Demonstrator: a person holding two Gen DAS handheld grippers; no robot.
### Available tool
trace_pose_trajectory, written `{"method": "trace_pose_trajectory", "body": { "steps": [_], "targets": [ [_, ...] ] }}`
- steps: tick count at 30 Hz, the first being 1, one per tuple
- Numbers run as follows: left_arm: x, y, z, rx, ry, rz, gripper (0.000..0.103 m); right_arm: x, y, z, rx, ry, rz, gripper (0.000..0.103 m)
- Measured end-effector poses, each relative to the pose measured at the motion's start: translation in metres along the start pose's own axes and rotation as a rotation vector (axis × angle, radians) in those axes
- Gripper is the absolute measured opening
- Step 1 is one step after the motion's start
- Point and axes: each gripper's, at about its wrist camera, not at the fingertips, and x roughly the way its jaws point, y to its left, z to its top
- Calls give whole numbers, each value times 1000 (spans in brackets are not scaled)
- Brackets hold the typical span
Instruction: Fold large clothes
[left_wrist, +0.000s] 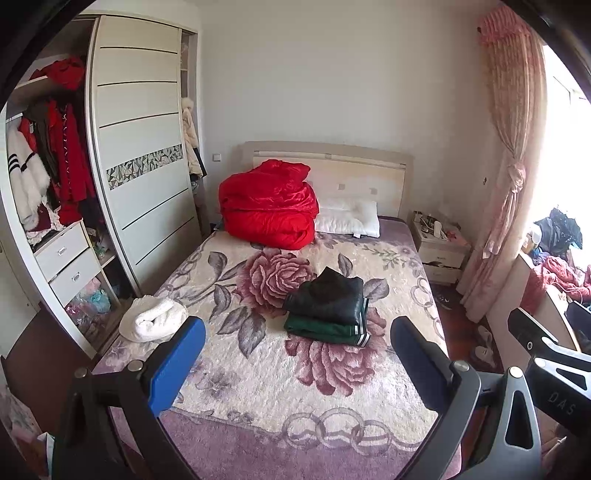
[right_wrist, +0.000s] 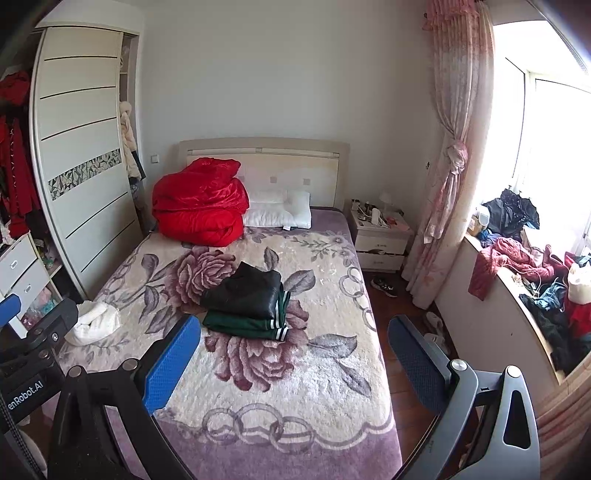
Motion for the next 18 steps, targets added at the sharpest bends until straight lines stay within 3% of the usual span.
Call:
{"method": "trace_pose_trajectory", "body": {
  "steps": [18],
  "targets": [
    [-3, 4, -2, 3, -11, 18, 102, 1, 9, -10, 3, 7, 0, 103]
  ]
}}
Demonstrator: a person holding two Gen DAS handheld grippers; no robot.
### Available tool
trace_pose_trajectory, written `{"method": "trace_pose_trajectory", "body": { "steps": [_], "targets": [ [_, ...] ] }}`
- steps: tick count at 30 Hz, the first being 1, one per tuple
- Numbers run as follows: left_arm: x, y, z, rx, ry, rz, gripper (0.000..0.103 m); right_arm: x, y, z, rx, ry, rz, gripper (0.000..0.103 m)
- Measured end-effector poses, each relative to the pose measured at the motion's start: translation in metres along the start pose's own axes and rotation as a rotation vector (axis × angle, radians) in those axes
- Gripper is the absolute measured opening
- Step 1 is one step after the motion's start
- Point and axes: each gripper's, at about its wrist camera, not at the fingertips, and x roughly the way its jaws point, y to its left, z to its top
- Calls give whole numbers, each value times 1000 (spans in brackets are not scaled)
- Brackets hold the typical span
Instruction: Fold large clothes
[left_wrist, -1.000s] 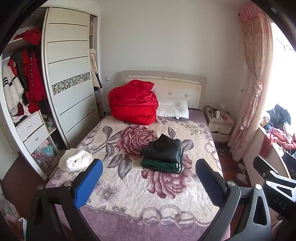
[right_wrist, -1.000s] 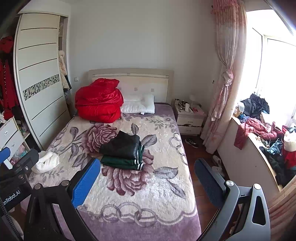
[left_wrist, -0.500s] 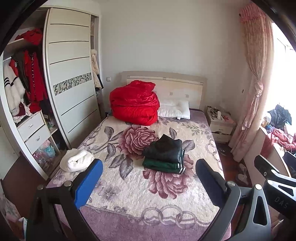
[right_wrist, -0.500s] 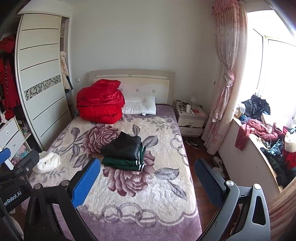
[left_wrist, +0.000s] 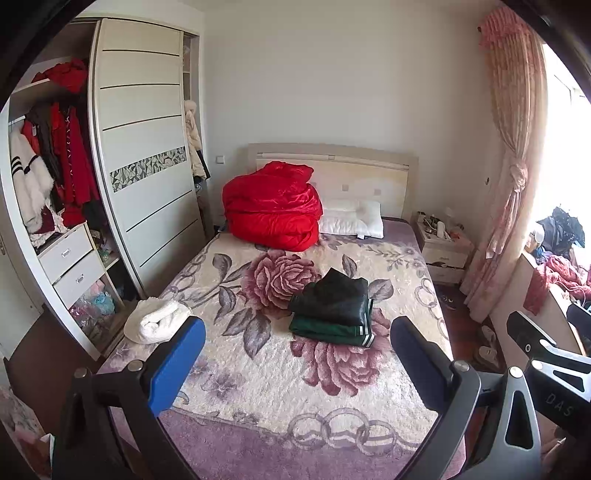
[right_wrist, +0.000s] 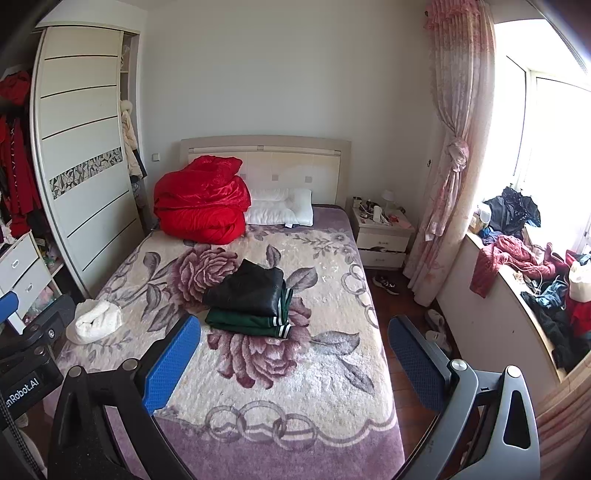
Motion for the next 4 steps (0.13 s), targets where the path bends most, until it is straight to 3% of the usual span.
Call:
{"method": "trace_pose_trajectory", "body": {
  "steps": [4],
  "targets": [
    [-2, 4, -3, -2, -8, 5, 102, 0, 4, -1, -4, -4, -3, 103]
  ]
}}
